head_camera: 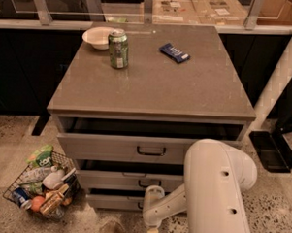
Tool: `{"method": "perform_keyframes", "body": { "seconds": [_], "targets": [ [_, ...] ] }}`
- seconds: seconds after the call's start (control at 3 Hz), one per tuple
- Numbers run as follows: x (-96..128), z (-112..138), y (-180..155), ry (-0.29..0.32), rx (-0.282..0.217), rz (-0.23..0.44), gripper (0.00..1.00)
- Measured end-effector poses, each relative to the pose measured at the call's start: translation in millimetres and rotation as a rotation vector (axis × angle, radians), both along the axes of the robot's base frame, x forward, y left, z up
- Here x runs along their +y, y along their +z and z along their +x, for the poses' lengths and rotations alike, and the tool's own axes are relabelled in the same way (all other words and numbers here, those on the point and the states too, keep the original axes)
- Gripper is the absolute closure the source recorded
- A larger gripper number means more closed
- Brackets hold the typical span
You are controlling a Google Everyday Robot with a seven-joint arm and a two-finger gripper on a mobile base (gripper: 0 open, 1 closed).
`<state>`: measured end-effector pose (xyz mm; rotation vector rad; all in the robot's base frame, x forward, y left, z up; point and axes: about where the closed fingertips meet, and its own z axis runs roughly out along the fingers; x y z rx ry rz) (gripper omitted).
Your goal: Open bottom drawer
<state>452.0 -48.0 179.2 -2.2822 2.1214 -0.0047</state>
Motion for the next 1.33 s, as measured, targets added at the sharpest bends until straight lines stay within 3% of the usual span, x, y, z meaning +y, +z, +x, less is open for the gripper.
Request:
{"method": "perform_keyframes", "body": {
  "seconds": [1.33],
  "targets": [
    [12.5, -0.4, -23.1, 0.01, 0.054, 0.048, 0.0]
  ]
}}
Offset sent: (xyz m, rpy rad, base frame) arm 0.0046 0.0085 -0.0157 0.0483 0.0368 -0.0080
